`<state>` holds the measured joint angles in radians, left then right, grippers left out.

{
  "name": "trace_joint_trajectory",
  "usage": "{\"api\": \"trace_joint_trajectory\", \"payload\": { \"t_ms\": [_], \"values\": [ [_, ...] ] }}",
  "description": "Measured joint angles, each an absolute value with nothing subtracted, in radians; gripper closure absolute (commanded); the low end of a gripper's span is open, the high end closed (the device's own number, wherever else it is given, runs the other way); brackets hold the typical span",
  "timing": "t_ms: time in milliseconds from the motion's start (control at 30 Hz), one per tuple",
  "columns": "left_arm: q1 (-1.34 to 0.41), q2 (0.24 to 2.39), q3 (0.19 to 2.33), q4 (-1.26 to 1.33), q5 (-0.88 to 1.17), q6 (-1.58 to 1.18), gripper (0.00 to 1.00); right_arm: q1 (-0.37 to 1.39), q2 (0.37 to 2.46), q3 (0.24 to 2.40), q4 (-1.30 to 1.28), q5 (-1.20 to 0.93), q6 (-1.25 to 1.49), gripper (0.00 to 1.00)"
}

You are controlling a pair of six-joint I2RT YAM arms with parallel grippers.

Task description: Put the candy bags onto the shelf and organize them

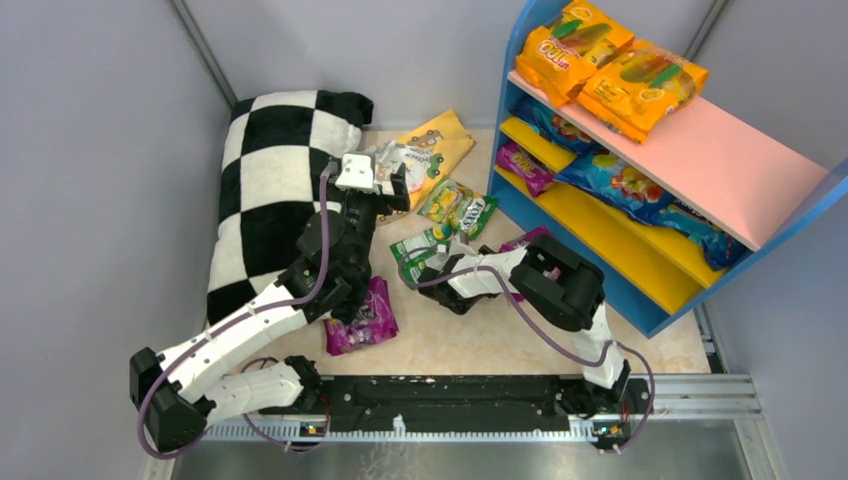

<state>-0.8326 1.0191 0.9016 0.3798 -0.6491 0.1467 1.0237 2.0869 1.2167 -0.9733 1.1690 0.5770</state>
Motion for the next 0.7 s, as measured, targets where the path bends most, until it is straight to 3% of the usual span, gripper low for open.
{"api": "trace_joint_trajectory", "payload": {
  "t_ms": [233,400,533,700],
  "values": [
    [-0.832,1.019,0.902,0.379,-0.647,0.147,0.01,1.023,2.026,1.217,-0.973,1.169,0.542,0.65],
    [-0.832,1.019,0.902,0.379,-0.647,0.147,0.01,1.026,1.997,1.218,-0.982,1.155,0.54,0.75],
    [-0.832,1.019,0.902,0.379,-0.648,0.146,0.01,1.028,1.954,1.219,-0.995,1.14,0.537,0.89],
    [-0.832,1.019,0.902,0.379,-0.648,0.147,0.01,1.036,1.905,1.22,-1.014,1.122,0.537,0.97]
  ]
}}
